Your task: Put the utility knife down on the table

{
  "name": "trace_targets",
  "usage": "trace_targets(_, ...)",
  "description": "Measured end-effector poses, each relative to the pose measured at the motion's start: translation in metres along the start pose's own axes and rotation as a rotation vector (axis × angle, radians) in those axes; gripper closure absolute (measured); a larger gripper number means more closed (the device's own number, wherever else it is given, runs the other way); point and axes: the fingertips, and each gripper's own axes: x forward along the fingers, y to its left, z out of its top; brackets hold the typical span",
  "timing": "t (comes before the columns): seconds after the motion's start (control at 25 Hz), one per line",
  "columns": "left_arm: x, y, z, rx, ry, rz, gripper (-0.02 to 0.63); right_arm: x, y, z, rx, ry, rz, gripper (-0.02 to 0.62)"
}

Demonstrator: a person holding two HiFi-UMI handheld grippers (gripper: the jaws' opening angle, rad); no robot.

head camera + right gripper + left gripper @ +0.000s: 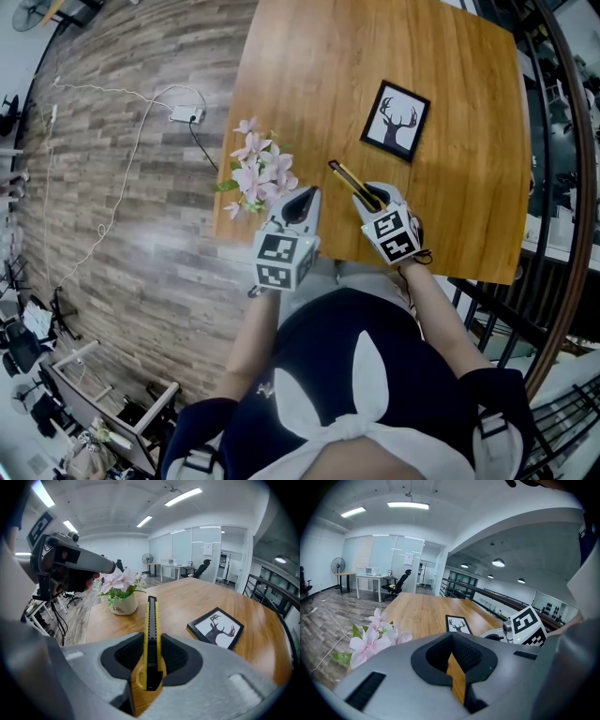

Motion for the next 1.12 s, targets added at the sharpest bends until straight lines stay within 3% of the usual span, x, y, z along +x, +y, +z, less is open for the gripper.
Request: trace_targets(1.12,-0.003,0.011,-0.022,-0.036,0.03,0.042,0.589,0.035,0.008,-0.04,-0.046,0.111,0.056,0.479)
